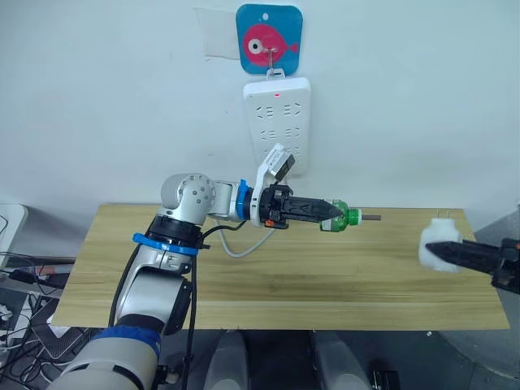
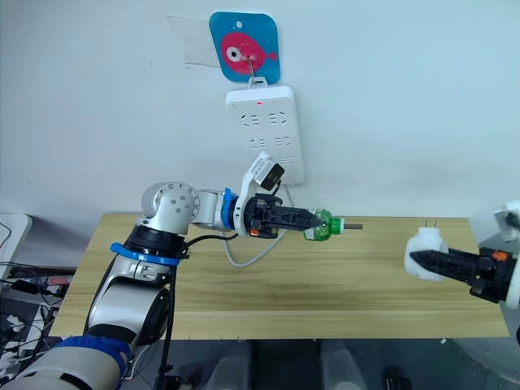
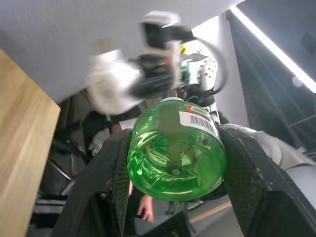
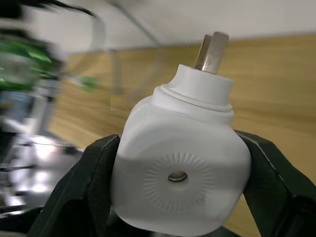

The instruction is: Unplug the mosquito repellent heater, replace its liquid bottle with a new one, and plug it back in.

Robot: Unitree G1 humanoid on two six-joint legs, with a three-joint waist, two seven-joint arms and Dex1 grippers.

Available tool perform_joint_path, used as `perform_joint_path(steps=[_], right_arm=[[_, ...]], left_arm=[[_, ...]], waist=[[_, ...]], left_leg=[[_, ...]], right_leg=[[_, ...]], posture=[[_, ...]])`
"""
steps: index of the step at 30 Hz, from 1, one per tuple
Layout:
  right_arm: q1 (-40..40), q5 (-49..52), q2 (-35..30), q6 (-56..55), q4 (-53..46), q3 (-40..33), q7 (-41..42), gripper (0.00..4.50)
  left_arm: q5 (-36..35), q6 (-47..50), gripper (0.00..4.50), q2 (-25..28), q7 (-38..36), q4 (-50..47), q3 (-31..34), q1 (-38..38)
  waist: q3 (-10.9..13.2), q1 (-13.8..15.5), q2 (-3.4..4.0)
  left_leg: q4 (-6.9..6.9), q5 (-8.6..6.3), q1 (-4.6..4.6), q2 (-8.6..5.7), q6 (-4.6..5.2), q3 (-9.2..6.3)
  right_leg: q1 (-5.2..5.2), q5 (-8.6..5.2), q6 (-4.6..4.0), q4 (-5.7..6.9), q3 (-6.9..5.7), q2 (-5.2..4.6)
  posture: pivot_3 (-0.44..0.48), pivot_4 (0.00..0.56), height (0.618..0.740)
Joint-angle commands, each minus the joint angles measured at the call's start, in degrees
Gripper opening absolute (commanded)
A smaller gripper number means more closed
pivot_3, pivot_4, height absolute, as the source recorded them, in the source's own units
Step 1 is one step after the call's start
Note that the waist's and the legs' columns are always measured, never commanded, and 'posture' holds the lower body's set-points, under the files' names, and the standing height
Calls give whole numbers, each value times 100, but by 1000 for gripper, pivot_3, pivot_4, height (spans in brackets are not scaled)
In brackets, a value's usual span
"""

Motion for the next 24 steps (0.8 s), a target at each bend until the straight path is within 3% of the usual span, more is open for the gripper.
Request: perform_joint_path(steps=[1, 13, 24], right_arm=[[-274, -952, 103, -216, 17, 575, -403, 3169], [-1303, -3628, 568, -335, 955, 2610, -379, 3169], [-2242, -5071, 918, -908, 1748, 3870, 932, 3169]], left_arm=[[195, -367, 2268, 12, -152, -279, -76, 96], [634, -917, 2268, 269, -579, -782, -428, 497], [664, -900, 2268, 360, -638, -1169, -468, 759]], waist=[[0, 0, 0], [5, 1, 3], [12, 15, 0]], left_leg=[[1, 0, 0, 1, 0, 0], [2, -1, 3, 1, 1, 2], [1, -8, 3, 1, 14, 2]], right_leg=[[0, 0, 0, 1, 0, 0], [-1, 0, 0, 2, 4, 0], [-1, 0, -1, 3, 2, -1]], posture=[[2, 274, 740], [38, 298, 740], [62, 307, 740]])
